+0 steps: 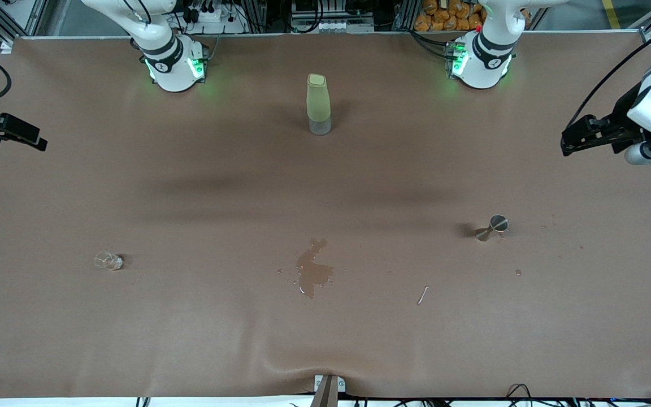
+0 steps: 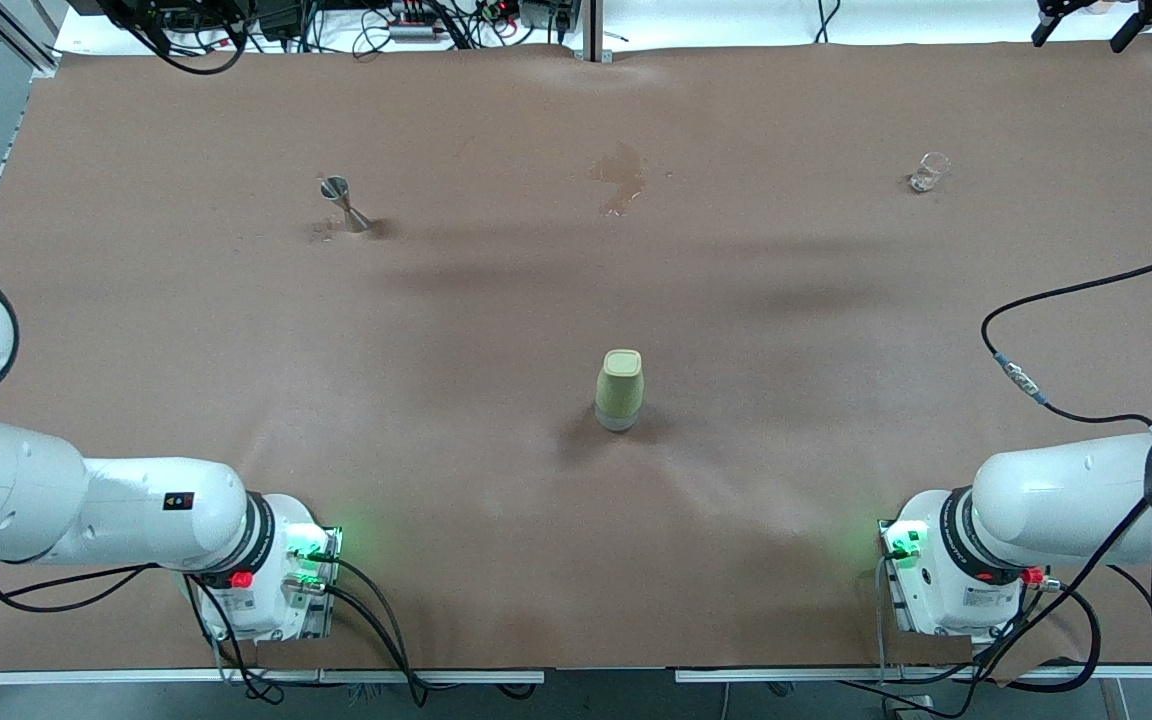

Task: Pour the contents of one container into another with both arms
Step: 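Move the left gripper toward the steel jigger while the right gripper approaches the beaker, then close the left gripper on the jigger while the right gripper grasps the beaker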

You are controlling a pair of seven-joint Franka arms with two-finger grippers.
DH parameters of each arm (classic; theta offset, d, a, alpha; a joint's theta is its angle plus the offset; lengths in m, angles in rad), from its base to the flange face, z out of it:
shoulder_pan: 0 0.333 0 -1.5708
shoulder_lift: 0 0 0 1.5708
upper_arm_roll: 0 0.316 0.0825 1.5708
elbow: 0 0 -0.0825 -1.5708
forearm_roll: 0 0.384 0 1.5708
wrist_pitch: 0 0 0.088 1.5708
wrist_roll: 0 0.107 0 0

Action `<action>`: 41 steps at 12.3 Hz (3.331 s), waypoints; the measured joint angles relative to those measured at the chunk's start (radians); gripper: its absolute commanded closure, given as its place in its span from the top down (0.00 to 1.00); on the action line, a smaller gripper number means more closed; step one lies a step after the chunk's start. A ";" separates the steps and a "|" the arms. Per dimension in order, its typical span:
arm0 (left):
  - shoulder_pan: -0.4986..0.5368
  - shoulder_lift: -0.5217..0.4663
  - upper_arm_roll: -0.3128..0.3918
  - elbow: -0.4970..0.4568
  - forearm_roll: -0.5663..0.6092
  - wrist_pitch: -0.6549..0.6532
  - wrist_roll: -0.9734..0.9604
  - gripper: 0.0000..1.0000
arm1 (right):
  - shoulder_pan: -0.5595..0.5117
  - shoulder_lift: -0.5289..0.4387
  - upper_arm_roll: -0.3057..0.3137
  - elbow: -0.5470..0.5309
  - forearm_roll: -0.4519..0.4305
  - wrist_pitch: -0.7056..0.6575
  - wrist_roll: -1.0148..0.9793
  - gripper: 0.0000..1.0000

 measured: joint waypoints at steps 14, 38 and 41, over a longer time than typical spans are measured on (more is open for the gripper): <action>0.381 0.213 0.010 -0.208 -0.429 0.148 1.003 1.00 | -0.213 0.013 -0.020 -0.192 0.022 0.231 -0.695 1.00; 0.470 0.794 -0.013 -0.053 -0.861 0.117 2.352 0.81 | -0.432 0.618 -0.019 -0.294 0.985 0.579 -2.112 1.00; 0.463 0.834 -0.017 -0.053 -0.913 0.106 2.475 0.79 | -0.432 0.682 -0.018 -0.279 1.096 0.576 -2.270 1.00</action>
